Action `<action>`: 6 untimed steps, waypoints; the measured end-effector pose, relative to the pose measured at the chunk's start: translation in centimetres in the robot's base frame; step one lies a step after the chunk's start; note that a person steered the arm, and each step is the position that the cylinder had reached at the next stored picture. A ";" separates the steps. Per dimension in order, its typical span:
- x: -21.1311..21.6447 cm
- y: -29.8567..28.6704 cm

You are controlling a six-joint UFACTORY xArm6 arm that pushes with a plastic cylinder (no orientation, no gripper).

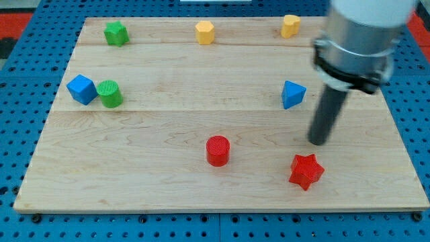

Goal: Move the red star towards the left side of the red circle

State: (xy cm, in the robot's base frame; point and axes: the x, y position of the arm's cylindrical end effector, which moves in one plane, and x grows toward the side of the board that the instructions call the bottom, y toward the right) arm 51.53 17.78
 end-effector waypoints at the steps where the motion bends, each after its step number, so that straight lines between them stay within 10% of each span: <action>1: 3.5 1.9; 6: 7.8 -16.1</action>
